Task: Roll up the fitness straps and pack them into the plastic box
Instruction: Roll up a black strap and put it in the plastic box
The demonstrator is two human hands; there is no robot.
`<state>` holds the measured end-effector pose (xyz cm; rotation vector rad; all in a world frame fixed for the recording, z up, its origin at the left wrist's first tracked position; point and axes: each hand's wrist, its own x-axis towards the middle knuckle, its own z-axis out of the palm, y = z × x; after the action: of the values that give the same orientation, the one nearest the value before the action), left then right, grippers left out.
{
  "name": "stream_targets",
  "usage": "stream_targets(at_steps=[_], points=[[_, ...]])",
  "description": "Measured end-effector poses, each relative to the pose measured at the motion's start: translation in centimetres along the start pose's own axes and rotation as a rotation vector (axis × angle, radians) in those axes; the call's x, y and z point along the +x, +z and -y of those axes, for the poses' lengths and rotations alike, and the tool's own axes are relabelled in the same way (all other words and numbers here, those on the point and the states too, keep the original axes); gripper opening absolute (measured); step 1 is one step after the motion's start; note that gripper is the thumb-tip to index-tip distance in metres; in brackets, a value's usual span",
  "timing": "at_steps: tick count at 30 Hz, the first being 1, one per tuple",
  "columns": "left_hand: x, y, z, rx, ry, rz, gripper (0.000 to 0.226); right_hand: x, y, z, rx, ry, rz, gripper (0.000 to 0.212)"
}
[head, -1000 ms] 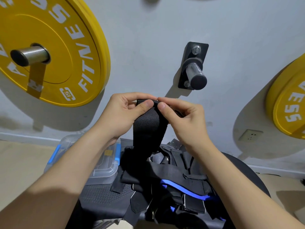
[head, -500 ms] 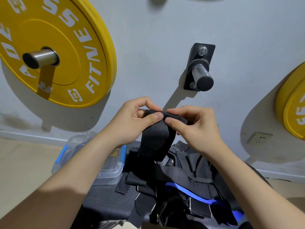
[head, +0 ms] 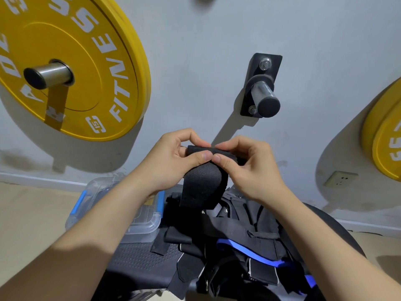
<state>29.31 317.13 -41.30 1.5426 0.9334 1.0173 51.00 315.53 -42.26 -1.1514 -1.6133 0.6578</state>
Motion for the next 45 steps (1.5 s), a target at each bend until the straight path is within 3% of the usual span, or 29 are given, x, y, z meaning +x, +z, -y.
stream_targets(at_steps=[5,6,9,12,18,20,25,30,34,37,40,45], points=[[0.2,-0.3,-0.3,-0.061,-0.003,-0.067,0.013,0.0,0.2,0.4,-0.053,-0.095,-0.039,0.014],[0.2,-0.4,-0.2,-0.049,0.012,-0.069,0.009,-0.1,0.1,0.4,-0.052,-0.102,-0.021,0.012],[0.0,-0.9,0.0,-0.012,0.017,-0.038,0.028,0.0,-0.5,0.5,0.102,-0.002,0.097,0.015],[-0.2,-1.0,-0.1,0.011,0.018,-0.038,0.026,0.1,-0.5,0.2,0.035,0.018,0.171,0.016],[-0.4,-0.6,-0.4,-0.015,0.024,-0.035,0.012,-0.2,0.2,0.2,-0.128,-0.100,-0.030,0.016],[-0.4,-0.8,-0.3,-0.004,0.047,-0.039,0.009,-0.2,0.1,0.2,-0.090,-0.102,-0.025,0.013],[-0.5,-1.3,-0.2,0.001,0.062,0.015,0.023,0.2,-0.5,-0.2,0.122,0.051,0.219,0.016],[-0.5,-0.8,-0.3,0.097,0.031,0.064,0.016,0.1,0.3,-0.4,0.163,-0.016,0.105,0.021],[-0.3,-1.2,-0.5,0.232,0.149,0.022,0.019,-0.1,0.1,0.3,0.344,0.117,0.094,0.016],[-0.4,-0.8,-0.6,0.321,0.228,-0.051,0.018,-0.1,0.4,0.7,0.353,0.212,0.173,0.037],[-0.7,0.4,0.0,0.497,0.248,-0.079,0.009,-0.6,1.4,1.2,0.301,0.244,0.224,0.043],[-0.9,0.4,0.2,0.515,0.229,-0.049,0.002,-1.0,2.3,1.4,0.184,0.189,0.250,0.052]])
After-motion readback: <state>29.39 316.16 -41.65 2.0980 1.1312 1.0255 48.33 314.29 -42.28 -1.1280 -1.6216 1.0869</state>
